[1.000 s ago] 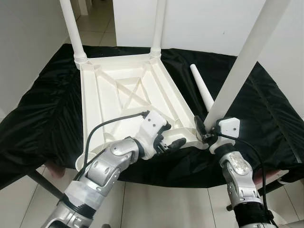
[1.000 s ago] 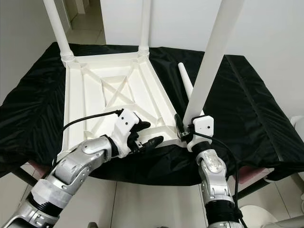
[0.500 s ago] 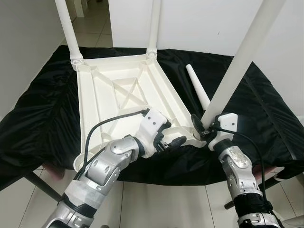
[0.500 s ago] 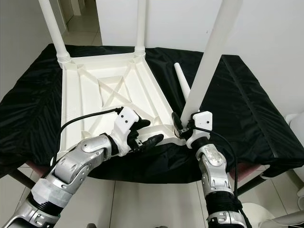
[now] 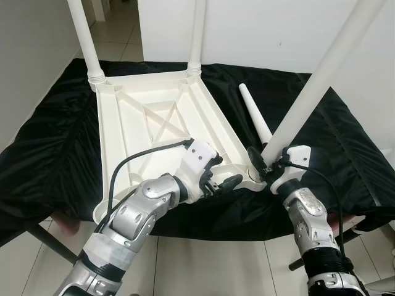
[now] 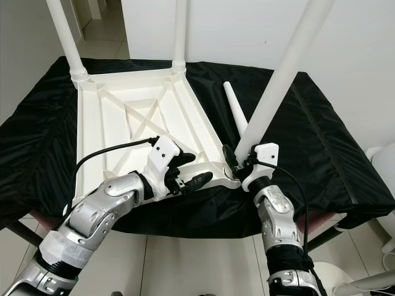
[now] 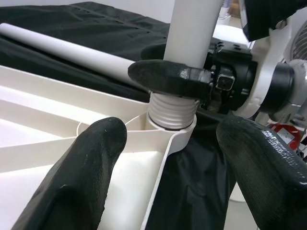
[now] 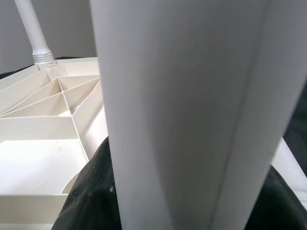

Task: Building children table

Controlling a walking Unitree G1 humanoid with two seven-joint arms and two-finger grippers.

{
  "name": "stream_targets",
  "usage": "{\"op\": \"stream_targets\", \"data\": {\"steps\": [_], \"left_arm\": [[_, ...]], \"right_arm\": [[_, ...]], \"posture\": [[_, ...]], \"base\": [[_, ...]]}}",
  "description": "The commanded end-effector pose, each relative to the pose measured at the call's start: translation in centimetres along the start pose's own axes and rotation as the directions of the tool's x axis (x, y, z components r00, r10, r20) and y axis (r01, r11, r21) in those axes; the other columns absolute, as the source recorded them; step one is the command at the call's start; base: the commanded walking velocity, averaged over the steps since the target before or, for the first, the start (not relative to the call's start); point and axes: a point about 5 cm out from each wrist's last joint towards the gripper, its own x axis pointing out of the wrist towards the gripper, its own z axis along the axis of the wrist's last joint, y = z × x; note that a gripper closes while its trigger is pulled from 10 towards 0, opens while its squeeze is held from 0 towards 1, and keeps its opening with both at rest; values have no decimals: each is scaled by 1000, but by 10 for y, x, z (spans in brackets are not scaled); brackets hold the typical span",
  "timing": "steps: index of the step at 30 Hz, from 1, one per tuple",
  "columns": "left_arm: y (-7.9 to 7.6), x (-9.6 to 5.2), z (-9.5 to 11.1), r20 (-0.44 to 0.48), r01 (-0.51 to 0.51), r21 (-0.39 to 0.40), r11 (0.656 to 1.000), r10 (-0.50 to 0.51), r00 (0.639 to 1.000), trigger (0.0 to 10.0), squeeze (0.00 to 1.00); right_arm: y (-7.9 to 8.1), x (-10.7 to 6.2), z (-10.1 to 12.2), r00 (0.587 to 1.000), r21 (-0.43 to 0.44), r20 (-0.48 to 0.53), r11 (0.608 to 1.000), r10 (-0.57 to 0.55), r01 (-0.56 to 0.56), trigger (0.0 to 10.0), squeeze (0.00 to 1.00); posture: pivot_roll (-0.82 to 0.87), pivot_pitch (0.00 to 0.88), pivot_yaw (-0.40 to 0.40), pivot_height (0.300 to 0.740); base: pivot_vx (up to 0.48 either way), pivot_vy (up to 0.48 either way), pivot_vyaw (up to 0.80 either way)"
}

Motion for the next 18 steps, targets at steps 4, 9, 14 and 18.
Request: {"op": "stream_targets", "data": {"steps": [4,9,14,18], "left_arm": [[-1,-1,3,1,7,7,1000,-7,1000,10000,0],[-1,0,4,5,6,8,1000,-6,1000,10000,0],[-2,0,5,8,8,8,1000,-8,1000,10000,0],[-2,0,6,9,9,8,1000,-9,1000,10000,0]], "right_arm": [[-4,-18,-45,970,94,-226,989,-90,113,10000,0],[-3,-18,-48,966,83,-227,986,-121,143,10000,0],[16,-18,-45,982,29,-188,999,-28,34,10000,0],[23,-18,-46,980,29,-199,1000,12,-6,10000,0]], "posture": [[23,89,-20,740],[21,91,-21,740],[22,91,-24,740],[21,91,-24,740]], "base": [[0,0,0],[0,0,0],[0,0,0],[0,0,0]]}}
